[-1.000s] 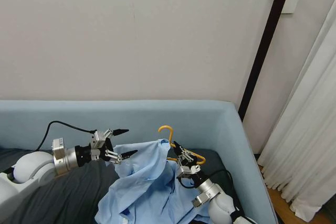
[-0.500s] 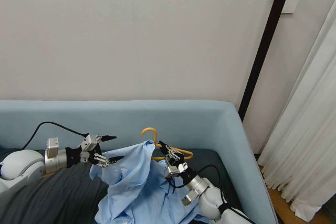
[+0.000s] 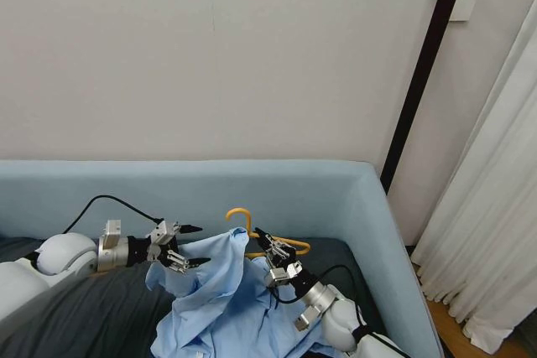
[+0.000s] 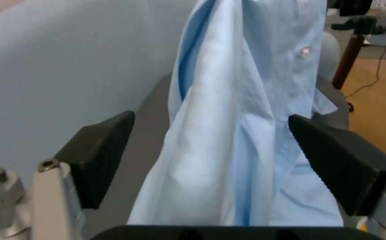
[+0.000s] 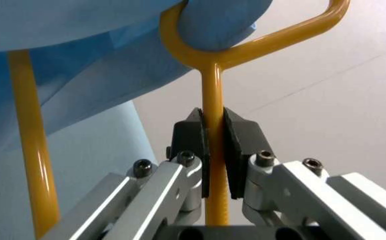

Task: Pick up the clothes from the sofa and hang them on the clothes hanger.

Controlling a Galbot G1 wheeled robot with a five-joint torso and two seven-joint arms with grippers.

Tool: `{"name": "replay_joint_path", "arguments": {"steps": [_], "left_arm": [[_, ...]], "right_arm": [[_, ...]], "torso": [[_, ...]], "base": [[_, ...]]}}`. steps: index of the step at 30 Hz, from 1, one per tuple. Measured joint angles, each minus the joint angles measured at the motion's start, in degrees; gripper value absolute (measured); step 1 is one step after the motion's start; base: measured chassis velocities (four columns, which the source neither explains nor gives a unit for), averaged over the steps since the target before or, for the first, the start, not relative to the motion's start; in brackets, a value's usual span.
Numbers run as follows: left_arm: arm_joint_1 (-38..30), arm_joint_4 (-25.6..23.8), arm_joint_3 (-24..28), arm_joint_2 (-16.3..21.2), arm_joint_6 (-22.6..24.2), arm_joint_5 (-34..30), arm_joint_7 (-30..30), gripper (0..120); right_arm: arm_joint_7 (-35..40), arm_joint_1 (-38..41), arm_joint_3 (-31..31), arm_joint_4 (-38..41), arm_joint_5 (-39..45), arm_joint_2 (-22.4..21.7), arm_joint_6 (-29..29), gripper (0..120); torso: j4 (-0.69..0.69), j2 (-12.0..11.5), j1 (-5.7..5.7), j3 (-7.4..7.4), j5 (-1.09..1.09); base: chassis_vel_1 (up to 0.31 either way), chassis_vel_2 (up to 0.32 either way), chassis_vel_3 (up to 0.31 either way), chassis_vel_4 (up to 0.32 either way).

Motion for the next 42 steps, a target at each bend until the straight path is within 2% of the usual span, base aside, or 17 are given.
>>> {"name": "replay_joint_path", "arguments": {"steps": [3,6,8,11,12,15,16,17,22,33,42], "left_arm": [[-0.8,0.6,0.8,-0.7,0.0,0.4,0.4,80],[-1.6,1.2,1.5,-1.3,0.0,0.5,1.0,67],[-1.7,1.4,1.6,-1.4,0.0,0.5,1.2,63],[-1.7,2.1,1.7,-2.1,-0.1,0.1,2.2,46],[-1.7,2.1,1.7,-2.1,-0.1,0.1,2.2,46],[-1.4,2.8,1.7,-2.6,-0.1,-0.2,2.6,36],[-1.4,3.2,1.7,-2.9,-0.1,-0.4,2.7,29],[-1.4,3.2,1.7,-2.9,-0.1,-0.4,2.7,29],[-1.6,4.9,1.9,-3.7,-0.1,-0.5,4.5,7],[-1.4,7.2,1.9,-5.4,-0.7,0.4,5.5,6],[-0.9,7.6,1.4,-5.2,-1.3,0.1,6.4,5]], "right_arm": [[0.0,0.1,-0.1,-0.2,0.0,0.0,0.2,6],[0.1,0.6,-0.2,-0.4,-0.1,0.1,0.4,6],[0.1,0.7,-0.2,-0.4,-0.1,0.2,0.4,6],[0.5,0.7,-0.8,-0.3,-0.3,0.3,0.4,6],[0.5,0.7,-0.8,-0.3,-0.3,0.3,0.4,6],[0.7,0.7,-0.9,-0.4,-0.8,0.4,0.6,6],[0.7,0.6,-1.1,-0.5,-0.8,0.4,0.6,6],[0.7,0.6,-1.1,-0.5,-0.8,0.4,0.6,6],[0.8,0.4,-1.5,-0.9,-0.9,0.6,0.7,6],[0.9,0.5,-1.7,-1.7,-0.9,0.4,0.8,6],[-0.5,0.3,-2.2,-0.8,0.6,0.4,-0.5,6]], "torso": [[0.0,0.0,0.0,0.0,0.0],[-0.01,0.0,0.0,0.0,0.0],[-0.01,0.0,0.0,0.0,0.0],[-0.01,0.0,0.0,0.0,0.0],[-0.01,0.0,0.0,0.0,0.0],[0.0,0.0,0.0,-0.01,-0.02],[0.0,0.0,0.0,-0.01,-0.01],[0.0,0.0,0.0,-0.01,-0.01],[-0.01,0.0,0.0,0.0,0.0],[-0.02,0.0,0.0,0.0,-0.01],[-0.01,0.0,0.0,0.0,-0.01]], "base": [[0.0,0.0,0.0,0.0],[0.0,0.0,0.0,0.0],[0.0,0.0,0.0,0.0],[0.0,0.0,0.0,0.0],[0.0,0.0,0.0,0.0],[0.0,0.0,0.0,0.0],[0.0,0.0,0.0,0.0],[0.0,0.0,0.0,0.0],[0.0,0.0,0.0,0.0],[0.0,0.0,0.0,0.0],[0.0,0.0,0.0,0.0]]}}
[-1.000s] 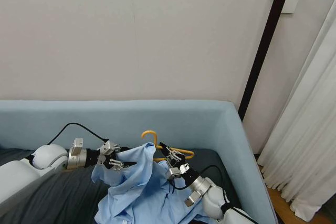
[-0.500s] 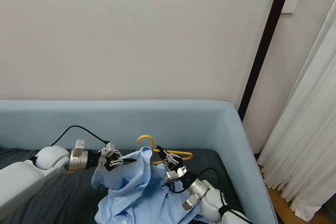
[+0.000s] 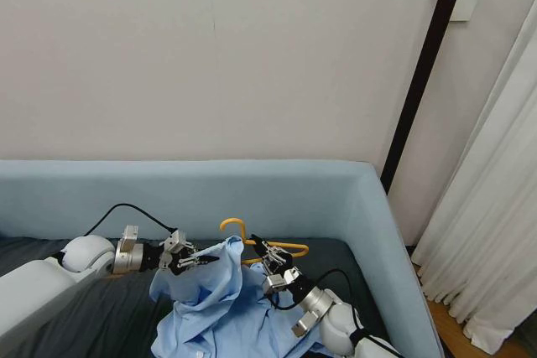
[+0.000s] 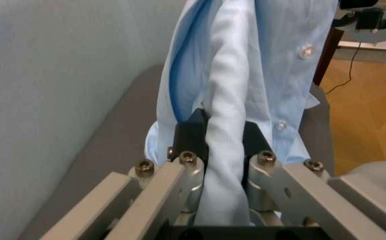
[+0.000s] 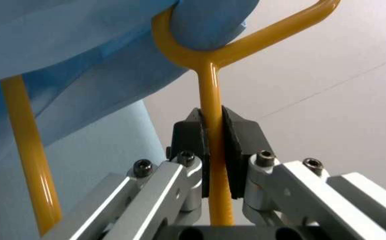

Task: Pick up the clothes from the sofa and hang them on the clothes hanger.

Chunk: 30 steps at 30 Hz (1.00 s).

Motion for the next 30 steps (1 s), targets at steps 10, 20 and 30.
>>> {"name": "replay_joint_path", "arguments": {"steps": [10,20,30], "left_arm": [[1.8,4.4,-2.6,-2.8,-1.2,-0.6,0.5,1],[5.0,8.3,-5.0,-3.4,-3.0,1.3,3.3,1],[2.8,16.0,-2.0,-5.1,-5.1,6.8,6.1,1]], "right_arm": [[-1.7,-5.5,1.0,4.7,8.3,-3.3,-3.2,36],[-1.7,-11.7,4.7,9.7,19.1,-7.7,-5.4,71],[-2.9,-13.6,5.2,9.5,36.8,-8.6,-10.8,100]], "torso": [[-0.02,0.0,0.0,0.0,0.01],[0.01,0.0,-0.01,-0.01,0.0],[-0.01,0.0,-0.01,0.0,0.01]], "base": [[0.0,0.0,0.0,0.0],[0.0,0.0,0.0,0.0],[0.0,0.0,0.0,0.0]]}}
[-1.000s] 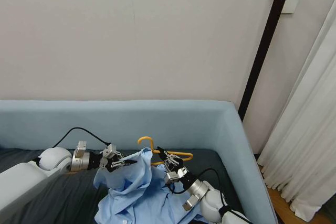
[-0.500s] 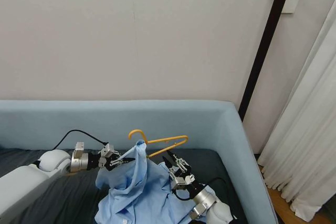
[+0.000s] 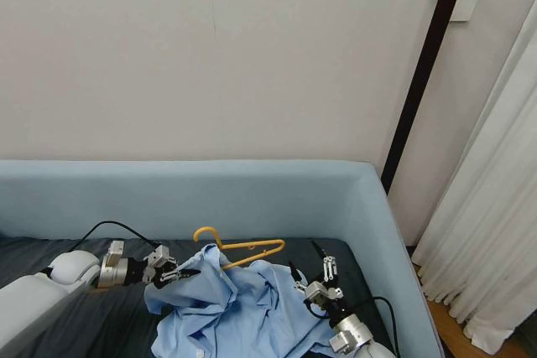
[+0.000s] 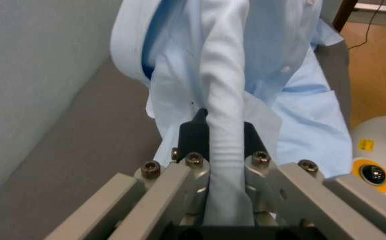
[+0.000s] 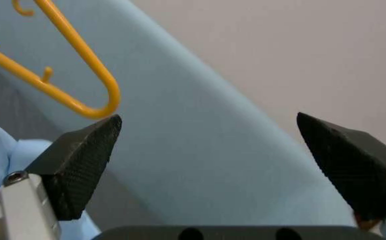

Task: Pick up the clothes from the sofa and hang them on the clothes hanger.

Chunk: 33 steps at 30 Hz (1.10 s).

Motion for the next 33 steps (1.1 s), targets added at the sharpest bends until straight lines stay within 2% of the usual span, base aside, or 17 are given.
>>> {"name": "replay_joint_path", "arguments": {"steps": [6,8,9,13,17,20,22,25,26,29,33], "left_arm": [[1.9,1.4,-2.3,-1.3,-0.2,0.4,-0.3,1],[4.3,0.4,-4.7,-1.2,-0.2,0.4,-0.4,1],[4.3,0.4,-4.7,-1.2,-0.2,0.4,-0.4,1],[7.7,-1.4,-9.3,-0.5,-0.2,0.1,-0.5,1],[8.7,-2.4,-11.1,0.1,-0.2,-0.5,-0.5,1],[9.3,-3.4,-12.0,0.5,-0.3,-1.3,-0.4,1],[9.3,-3.6,-12.0,0.5,-0.3,-1.3,-0.4,1],[9.3,-4.6,-11.6,0.5,-0.3,-1.6,-0.2,1],[9.3,-4.6,-11.6,0.5,-0.3,-1.6,-0.2,1],[9.0,-5.4,-10.8,0.5,-0.3,-1.7,0.1,1],[8.9,-5.7,-10.5,0.6,-0.3,-1.8,0.5,1]], "right_arm": [[-4.2,1.7,-1.7,-1.9,13.2,0.1,-4.2,100],[-7.5,4.3,-3.5,-2.4,21.6,-0.3,-8.4,100],[-7.5,4.3,-3.5,-2.4,21.6,-0.3,-8.4,100],[-12.0,11.2,-6.6,-5.8,30.0,-0.2,-14.6,100],[-14.3,16.8,-9.0,-9.3,34.0,0.3,-18.6,100],[-17.2,23.8,-11.9,-15.1,39.7,1.7,-22.8,100],[-17.9,25.3,-12.3,-16.7,41.5,2.1,-24.0,100],[-20.0,29.6,-13.3,-23.2,47.3,4.1,-27.3,100],[-20.0,29.6,-13.3,-23.2,47.3,4.1,-27.3,100],[-22.7,32.9,-13.6,-30.2,50.4,6.2,-29.6,100],[-25.9,35.0,-13.5,-36.1,50.0,8.1,-30.0,100]], "torso": [[0.0,0.0,0.0,0.01,0.0],[0.0,0.0,0.0,0.01,-0.01],[0.0,0.0,0.0,0.01,-0.01],[0.02,0.0,0.0,0.01,-0.01],[0.02,0.0,0.01,0.01,-0.01],[0.02,0.0,0.01,0.01,-0.01],[0.03,0.0,0.01,0.01,-0.01],[0.01,0.0,0.01,0.01,-0.01],[0.01,0.0,0.01,0.01,-0.01],[0.01,0.0,0.02,0.01,-0.01],[-0.01,0.0,0.01,0.01,-0.01]], "base": [[0.0,0.0,0.0,0.0],[0.0,0.0,0.0,0.0],[0.0,0.0,0.0,0.0],[0.0,0.0,0.0,0.0],[0.0,0.0,0.0,0.0],[0.0,0.0,0.0,0.0],[0.0,0.0,0.0,0.0],[0.0,0.0,0.0,0.0],[0.0,0.0,0.0,0.0],[0.0,0.0,0.0,0.0],[0.0,0.0,0.0,0.0]]}}
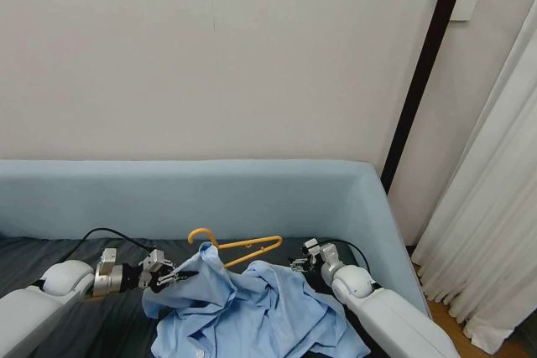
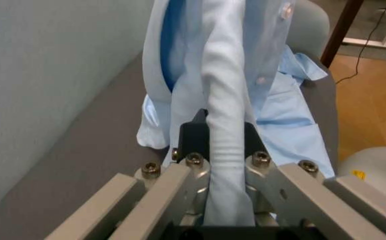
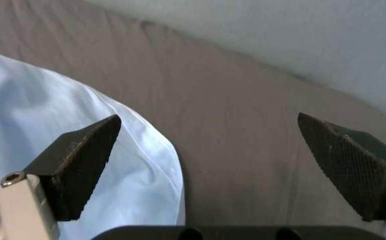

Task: Pick up the clothes from the sofa and hang them on the clothes hanger.

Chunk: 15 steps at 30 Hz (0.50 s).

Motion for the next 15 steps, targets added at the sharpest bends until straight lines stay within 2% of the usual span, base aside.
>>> {"name": "replay_joint_path", "arguments": {"steps": [3,8,15], "left_arm": [[-0.1,-0.1,0.2,0.8,0.0,-0.1,0.8,1],[-0.1,-0.7,-0.1,1.3,0.0,-0.3,1.2,1],[0.1,-1.3,-0.6,1.6,0.0,-1.2,1.7,1]], "right_arm": [[-3.2,1.8,0.3,-7.1,-3.5,3.0,1.5,100],[-5.0,2.3,1.5,-11.6,-5.8,6.1,2.2,100],[-6.5,2.6,2.5,-14.5,-8.0,8.1,2.4,100]], "torso": [[0.01,0.0,0.0,0.0,0.0],[0.04,0.0,0.0,0.0,0.0],[0.02,0.0,0.0,-0.01,0.0]], "base": [[0.0,0.0,0.0,0.0],[0.0,0.0,0.0,0.0],[0.0,0.0,0.0,0.0]]}}
